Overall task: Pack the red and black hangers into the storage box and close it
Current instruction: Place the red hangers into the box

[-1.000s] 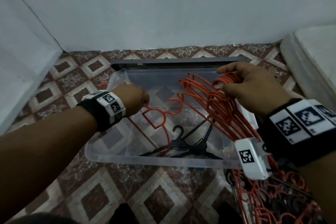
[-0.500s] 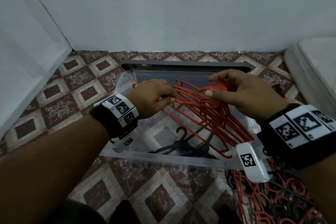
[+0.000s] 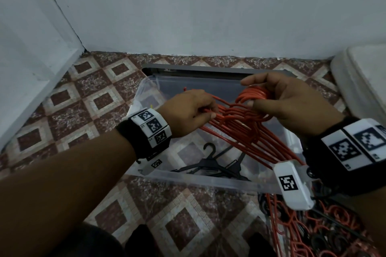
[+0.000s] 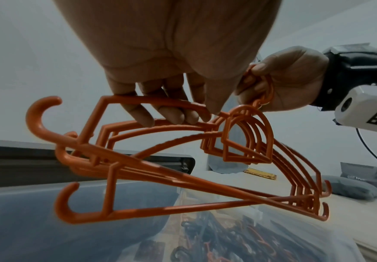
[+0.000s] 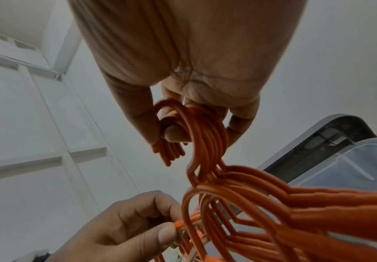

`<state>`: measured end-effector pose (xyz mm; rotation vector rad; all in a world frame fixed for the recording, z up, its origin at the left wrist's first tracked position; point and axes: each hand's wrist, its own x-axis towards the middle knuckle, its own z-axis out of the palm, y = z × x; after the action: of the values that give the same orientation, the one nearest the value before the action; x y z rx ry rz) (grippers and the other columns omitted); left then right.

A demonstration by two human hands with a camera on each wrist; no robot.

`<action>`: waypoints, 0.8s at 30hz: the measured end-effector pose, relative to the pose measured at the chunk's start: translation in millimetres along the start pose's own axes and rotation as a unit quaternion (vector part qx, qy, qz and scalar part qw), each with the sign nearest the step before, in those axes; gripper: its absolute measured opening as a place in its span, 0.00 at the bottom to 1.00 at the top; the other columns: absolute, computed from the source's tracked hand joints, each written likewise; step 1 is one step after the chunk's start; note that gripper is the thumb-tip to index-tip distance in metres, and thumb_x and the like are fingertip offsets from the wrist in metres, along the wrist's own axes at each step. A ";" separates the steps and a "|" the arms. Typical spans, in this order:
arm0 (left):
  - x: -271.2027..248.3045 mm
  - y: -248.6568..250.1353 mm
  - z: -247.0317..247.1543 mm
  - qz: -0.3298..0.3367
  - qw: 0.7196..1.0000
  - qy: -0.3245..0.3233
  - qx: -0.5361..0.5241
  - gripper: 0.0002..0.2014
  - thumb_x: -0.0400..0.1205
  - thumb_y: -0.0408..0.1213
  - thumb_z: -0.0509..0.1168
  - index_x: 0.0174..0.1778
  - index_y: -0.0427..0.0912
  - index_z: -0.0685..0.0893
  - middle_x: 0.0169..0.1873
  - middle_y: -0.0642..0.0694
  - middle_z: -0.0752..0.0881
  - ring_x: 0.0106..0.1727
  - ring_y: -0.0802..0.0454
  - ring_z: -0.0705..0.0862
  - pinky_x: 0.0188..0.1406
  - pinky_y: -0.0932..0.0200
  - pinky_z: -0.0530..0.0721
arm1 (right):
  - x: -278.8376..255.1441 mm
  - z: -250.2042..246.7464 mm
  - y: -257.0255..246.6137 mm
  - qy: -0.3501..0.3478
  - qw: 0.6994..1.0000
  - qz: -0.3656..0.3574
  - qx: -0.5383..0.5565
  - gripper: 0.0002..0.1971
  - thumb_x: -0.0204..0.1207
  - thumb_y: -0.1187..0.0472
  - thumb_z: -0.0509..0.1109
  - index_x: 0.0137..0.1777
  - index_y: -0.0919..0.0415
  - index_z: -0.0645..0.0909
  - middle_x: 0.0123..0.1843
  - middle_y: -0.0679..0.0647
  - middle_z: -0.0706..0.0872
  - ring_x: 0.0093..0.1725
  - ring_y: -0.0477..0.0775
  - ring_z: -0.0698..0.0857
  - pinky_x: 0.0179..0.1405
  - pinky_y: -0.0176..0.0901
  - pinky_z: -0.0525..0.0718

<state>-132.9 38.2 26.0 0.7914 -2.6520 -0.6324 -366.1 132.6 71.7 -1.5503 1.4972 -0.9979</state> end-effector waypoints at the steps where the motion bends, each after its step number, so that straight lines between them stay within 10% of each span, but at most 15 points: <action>1: -0.4 -0.1 0.1 0.003 1.000 0.008 0.003 0.07 0.83 0.43 0.67 0.54 0.46 0.86 0.48 0.50 0.83 0.49 0.53 0.80 0.52 0.50 0.81 | 0.1 -0.5 0.0 0.001 1.000 -0.001 0.003 0.19 0.66 0.54 0.78 0.58 0.38 0.84 0.48 0.54 0.92 0.48 0.61 0.91 0.56 0.69 0.87; 8: 0.1 -5.5 6.2 0.043 0.988 0.076 0.124 0.33 0.71 0.60 0.72 0.69 0.49 0.75 0.63 0.48 0.77 0.64 0.46 0.76 0.66 0.43 0.74 | -2.2 0.6 -2.9 -0.033 0.999 -0.005 -0.023 0.17 0.72 0.58 0.80 0.57 0.39 0.84 0.48 0.50 0.92 0.46 0.52 0.92 0.52 0.62 0.90; 12: 5.3 -3.9 19.2 0.045 0.981 0.001 0.191 0.51 0.68 0.64 0.71 0.84 0.49 0.58 0.76 0.44 0.71 0.76 0.42 0.69 0.76 0.42 0.66 | -3.0 4.7 -8.5 -0.059 0.998 -0.013 -0.021 0.17 0.72 0.58 0.80 0.57 0.41 0.84 0.49 0.50 0.92 0.47 0.53 0.92 0.50 0.61 0.90; 16: 7.8 1.5 28.0 0.025 0.976 -0.043 0.213 0.34 0.75 0.51 0.66 0.78 0.50 0.68 0.56 0.48 0.82 0.58 0.45 0.81 0.65 0.47 0.74 | -4.6 5.0 -9.2 -0.056 0.998 -0.013 -0.010 0.18 0.69 0.54 0.81 0.58 0.40 0.85 0.51 0.49 0.92 0.48 0.52 0.92 0.47 0.54 0.89; 24: 8.5 4.3 23.1 -0.012 0.985 -0.039 0.167 0.21 0.77 0.44 0.59 0.67 0.49 0.77 0.54 0.47 0.83 0.55 0.43 0.81 0.53 0.48 0.77 | -2.7 2.6 -4.7 -0.016 0.999 -0.035 -0.008 0.23 0.66 0.48 0.79 0.62 0.37 0.81 0.52 0.49 0.90 0.49 0.52 0.91 0.52 0.57 0.88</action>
<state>-150.8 43.9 9.6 0.9036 -2.8658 -0.2261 -361.8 135.5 74.8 -1.6326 1.4415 -0.9986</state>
